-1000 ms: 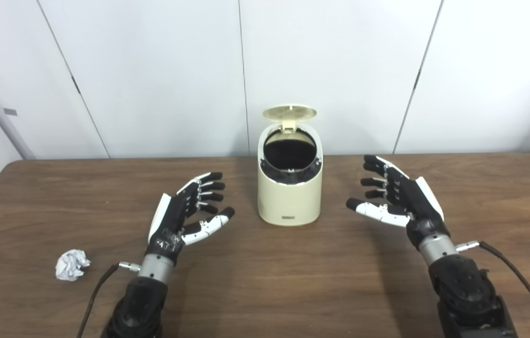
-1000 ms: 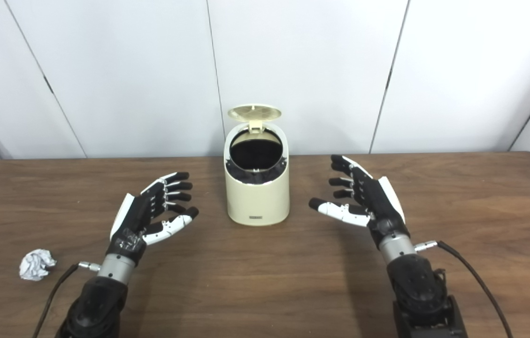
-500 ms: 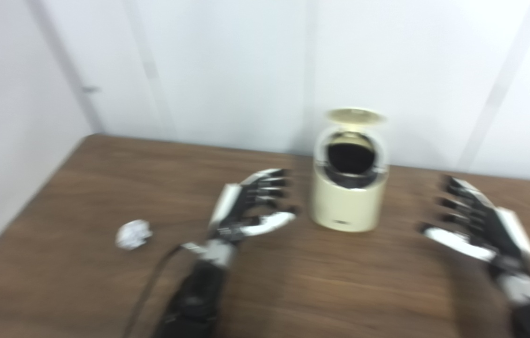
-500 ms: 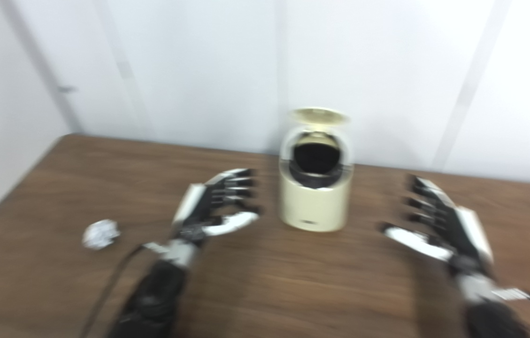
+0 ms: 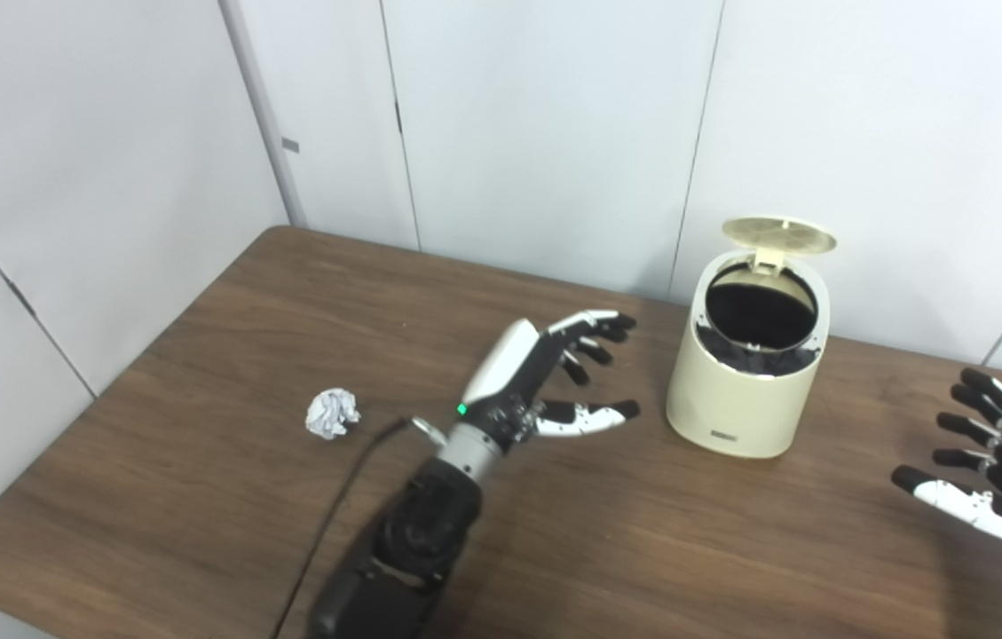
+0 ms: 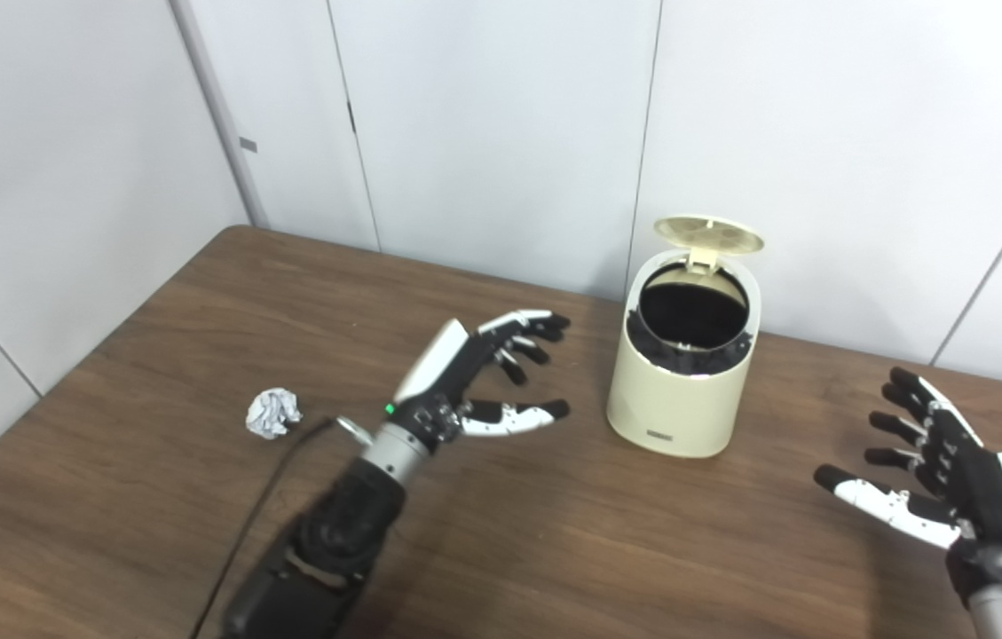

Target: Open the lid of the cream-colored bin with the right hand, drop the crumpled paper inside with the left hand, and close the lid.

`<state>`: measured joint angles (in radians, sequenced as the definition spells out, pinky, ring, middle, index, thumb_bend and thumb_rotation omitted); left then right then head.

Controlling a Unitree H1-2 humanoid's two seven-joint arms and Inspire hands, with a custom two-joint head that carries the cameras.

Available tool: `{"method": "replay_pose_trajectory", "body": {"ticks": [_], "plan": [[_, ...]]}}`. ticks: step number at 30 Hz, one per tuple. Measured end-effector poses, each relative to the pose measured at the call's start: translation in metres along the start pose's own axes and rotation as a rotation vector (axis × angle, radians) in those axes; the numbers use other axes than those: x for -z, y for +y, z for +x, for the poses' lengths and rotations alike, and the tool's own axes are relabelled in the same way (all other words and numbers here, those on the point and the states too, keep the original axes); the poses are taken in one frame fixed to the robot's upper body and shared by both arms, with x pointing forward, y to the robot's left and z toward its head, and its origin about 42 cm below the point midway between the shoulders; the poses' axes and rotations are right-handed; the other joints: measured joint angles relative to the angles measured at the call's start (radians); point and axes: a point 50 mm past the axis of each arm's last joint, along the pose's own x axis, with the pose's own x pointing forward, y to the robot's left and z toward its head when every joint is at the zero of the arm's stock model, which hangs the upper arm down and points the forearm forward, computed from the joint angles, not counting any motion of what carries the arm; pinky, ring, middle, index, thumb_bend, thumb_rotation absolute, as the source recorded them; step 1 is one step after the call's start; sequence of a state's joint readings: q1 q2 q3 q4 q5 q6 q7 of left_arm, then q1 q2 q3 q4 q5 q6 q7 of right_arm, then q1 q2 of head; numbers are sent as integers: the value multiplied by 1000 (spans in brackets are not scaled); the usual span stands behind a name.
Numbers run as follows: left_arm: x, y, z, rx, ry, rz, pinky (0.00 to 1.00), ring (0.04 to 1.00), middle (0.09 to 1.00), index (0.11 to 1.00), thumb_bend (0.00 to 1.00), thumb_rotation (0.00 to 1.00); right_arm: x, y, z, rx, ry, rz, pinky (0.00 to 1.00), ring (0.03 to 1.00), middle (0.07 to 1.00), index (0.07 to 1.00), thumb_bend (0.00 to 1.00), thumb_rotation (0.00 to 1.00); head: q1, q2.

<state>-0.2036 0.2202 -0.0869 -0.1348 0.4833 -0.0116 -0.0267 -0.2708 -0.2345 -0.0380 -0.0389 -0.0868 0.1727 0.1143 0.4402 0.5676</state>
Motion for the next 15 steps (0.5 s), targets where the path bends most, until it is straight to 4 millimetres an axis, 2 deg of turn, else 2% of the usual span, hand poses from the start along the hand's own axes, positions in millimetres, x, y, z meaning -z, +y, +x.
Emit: {"method": "replay_pose_trajectory", "body": {"ticks": [3,8,11,13,15], "plan": [[-7,23,-8,70,-15,195,539,688,760,767,703,168,-2,0,2,1,-6,0,598,773,877,872,644,171,0,-8],[-20,65,-15,159,-17,411,538,680,740,737,782,105,-2,-1,2,-1,1,-1,591,776,881,873,642,165,-5,-5],[-26,84,-11,263,24,502,542,683,739,729,829,89,-2,-3,2,-5,2,-13,576,764,873,872,644,181,-9,-5],[-29,103,-6,331,68,580,550,688,745,734,843,92,-3,-5,2,-5,3,-25,579,764,872,872,650,196,-18,-5],[-34,125,1,360,124,668,538,683,751,744,881,55,-4,-6,3,-4,0,-29,570,758,867,865,674,226,-18,-5]]}}
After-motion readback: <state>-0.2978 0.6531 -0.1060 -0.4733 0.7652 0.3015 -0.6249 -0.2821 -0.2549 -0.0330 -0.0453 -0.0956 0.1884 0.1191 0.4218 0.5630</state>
